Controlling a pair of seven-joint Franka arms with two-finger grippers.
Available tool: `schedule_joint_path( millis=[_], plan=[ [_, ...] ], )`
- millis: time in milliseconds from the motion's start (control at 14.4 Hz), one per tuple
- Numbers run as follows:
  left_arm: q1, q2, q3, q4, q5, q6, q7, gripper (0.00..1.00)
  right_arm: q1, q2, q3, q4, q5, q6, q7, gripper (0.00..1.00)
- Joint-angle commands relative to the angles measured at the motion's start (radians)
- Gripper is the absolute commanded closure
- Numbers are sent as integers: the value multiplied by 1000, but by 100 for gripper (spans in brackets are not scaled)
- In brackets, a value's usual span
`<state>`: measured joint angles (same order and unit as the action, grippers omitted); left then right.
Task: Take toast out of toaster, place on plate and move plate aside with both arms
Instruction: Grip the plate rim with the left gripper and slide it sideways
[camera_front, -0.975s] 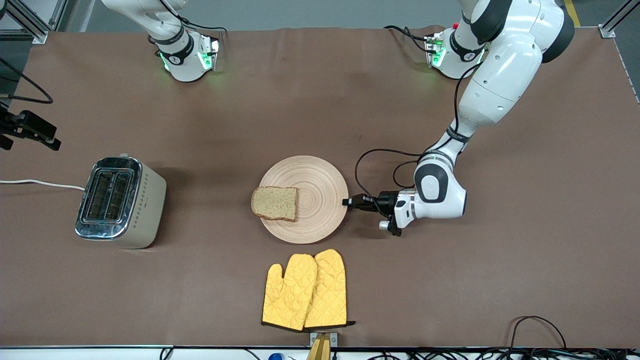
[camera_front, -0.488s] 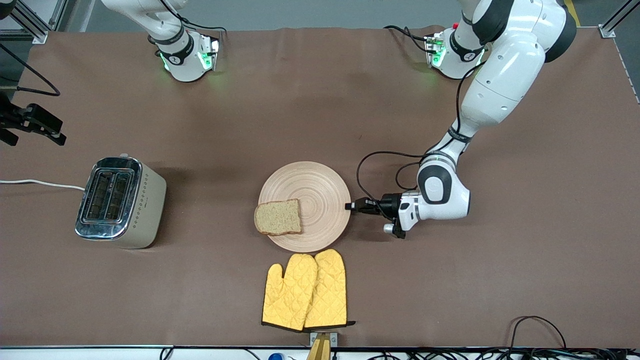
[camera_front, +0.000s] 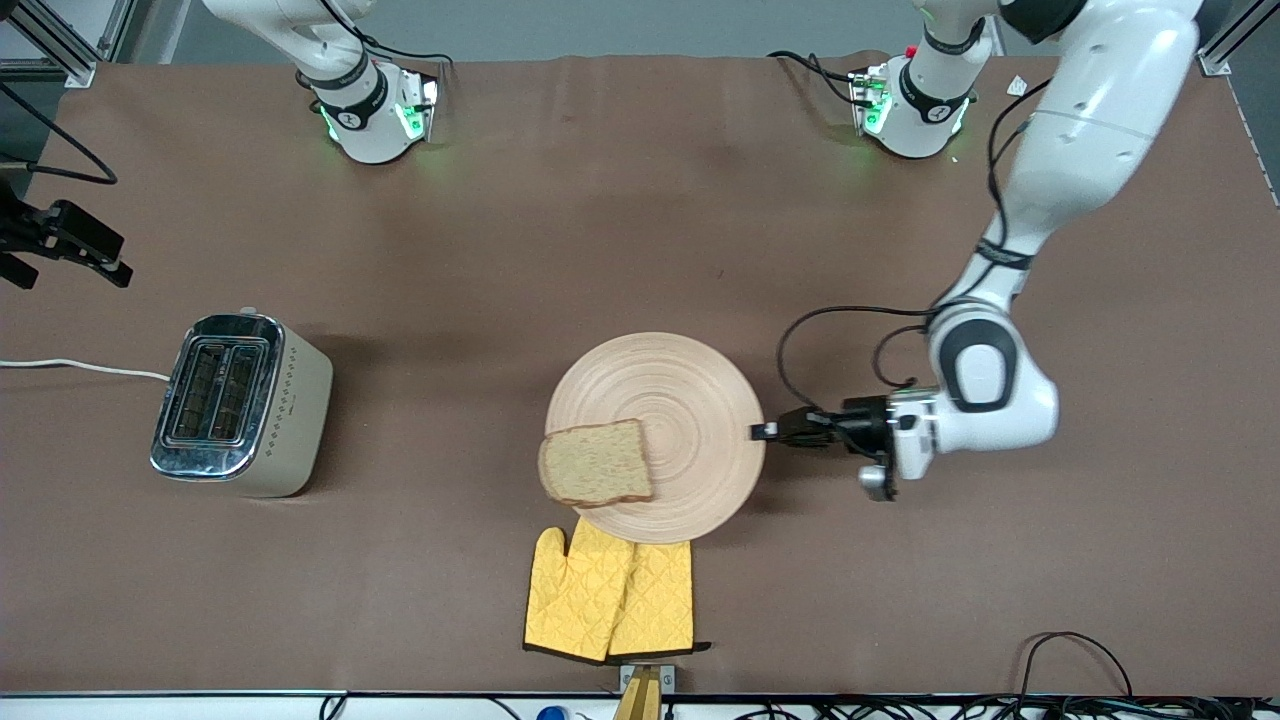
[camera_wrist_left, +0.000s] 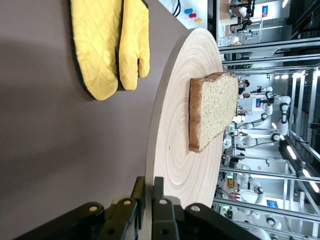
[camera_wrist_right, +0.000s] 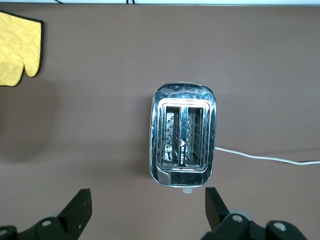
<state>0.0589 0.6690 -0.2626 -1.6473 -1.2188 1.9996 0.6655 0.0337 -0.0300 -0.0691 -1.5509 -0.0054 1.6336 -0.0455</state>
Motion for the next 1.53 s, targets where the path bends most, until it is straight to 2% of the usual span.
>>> schedule_joint_path(
  millis=[0,279,627,975,1184,1463],
  plan=[
    [160,-48,-12,-23,70,-134,-26,100,-6,-22,6,0,9,-9,7,0],
    [333,-43,-10,24,246,-243,-29,100,-6,-22,5,2,5,-9,6,0],
    [504,1,-10,29,405,-252,5,100,-8,-22,3,0,4,-15,12,0],
    [594,58,2,58,433,-252,46,100,-8,-22,2,2,4,-34,16,0],
    [636,106,9,75,521,-252,114,100,-8,-22,2,2,4,-26,16,0],
    [670,143,9,101,559,-252,175,100,-8,-22,2,0,4,-29,16,0]
  ],
)
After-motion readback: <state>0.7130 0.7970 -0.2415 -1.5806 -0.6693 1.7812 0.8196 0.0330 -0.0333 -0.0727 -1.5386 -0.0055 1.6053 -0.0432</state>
